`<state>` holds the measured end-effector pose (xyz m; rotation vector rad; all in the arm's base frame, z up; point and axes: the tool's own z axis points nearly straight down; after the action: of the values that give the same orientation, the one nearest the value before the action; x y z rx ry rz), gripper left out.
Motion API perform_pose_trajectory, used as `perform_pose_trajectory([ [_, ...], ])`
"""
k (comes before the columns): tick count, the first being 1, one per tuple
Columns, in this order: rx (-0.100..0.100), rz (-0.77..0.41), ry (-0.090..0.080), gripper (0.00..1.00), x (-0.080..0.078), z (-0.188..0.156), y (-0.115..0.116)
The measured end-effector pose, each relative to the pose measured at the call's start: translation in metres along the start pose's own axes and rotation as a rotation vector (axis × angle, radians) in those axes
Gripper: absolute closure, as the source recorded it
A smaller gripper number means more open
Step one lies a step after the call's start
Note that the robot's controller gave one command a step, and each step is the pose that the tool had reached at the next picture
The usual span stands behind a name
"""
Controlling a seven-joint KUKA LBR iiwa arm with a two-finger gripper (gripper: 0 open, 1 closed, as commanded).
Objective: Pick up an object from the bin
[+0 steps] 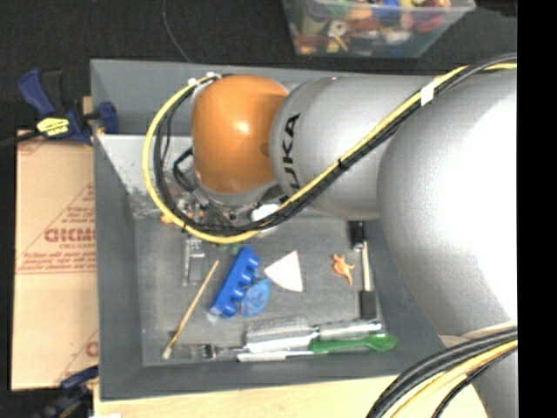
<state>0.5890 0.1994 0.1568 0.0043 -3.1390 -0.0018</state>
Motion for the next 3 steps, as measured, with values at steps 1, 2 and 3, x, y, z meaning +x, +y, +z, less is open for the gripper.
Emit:
perform_pose_trajectory([
  [1,-0.001,0.004,-0.005,0.0,-0.002,-0.003,0.0],
  [2,0.0,-0.445,-0.001,0.0,0.0,0.084,-0.049],
  [3,0.001,-0.699,-0.012,0.0,0.014,0.026,-0.061],
])
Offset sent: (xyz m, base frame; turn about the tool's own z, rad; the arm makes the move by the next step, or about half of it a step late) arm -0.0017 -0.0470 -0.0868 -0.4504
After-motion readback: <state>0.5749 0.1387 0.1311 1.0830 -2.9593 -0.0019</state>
